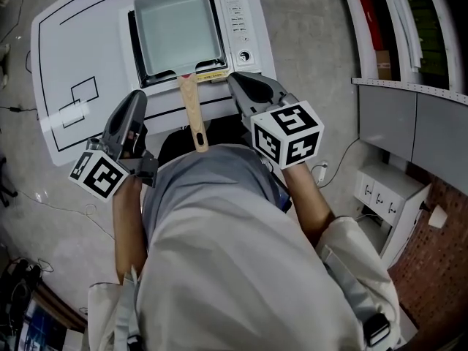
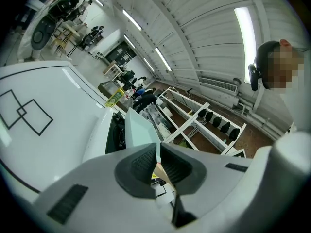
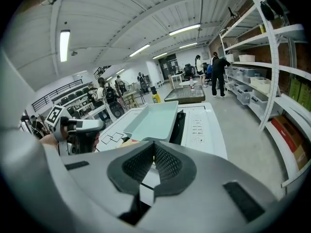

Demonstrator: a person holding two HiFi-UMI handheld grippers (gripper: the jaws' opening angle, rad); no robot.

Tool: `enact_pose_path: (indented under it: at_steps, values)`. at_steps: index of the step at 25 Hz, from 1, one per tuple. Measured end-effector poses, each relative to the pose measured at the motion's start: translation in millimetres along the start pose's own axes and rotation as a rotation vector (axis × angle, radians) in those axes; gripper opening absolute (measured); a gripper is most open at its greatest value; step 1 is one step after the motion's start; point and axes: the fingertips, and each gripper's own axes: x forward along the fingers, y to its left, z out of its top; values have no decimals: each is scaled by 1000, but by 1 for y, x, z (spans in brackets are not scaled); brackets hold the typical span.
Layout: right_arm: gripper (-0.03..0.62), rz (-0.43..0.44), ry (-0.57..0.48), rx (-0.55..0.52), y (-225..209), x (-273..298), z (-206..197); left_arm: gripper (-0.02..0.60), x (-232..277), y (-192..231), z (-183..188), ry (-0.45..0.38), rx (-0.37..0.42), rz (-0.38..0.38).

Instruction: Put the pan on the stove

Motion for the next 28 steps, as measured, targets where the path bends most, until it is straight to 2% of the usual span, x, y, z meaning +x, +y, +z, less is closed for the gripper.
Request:
enact_pose_path:
  at_steps: [4,8,16,22,28]
  values:
    - [11,-2,-18,-13,4,-4,6,28,-4,-3,0,9,50,11]
    - [11,-2,-39,-16,9,-11,7,8,-10,-4,1,-2,104,54]
    - [11,-14,-93,14,10,-31,11,8,-18,-15,4,-8,274,119]
    - [11,-13,-119,16,16,-38,17,8,-27,-13,4,2,328,188]
    - [11,-20,-121,-11,24,-38,24,8,-36,-10,7,-9,340,240]
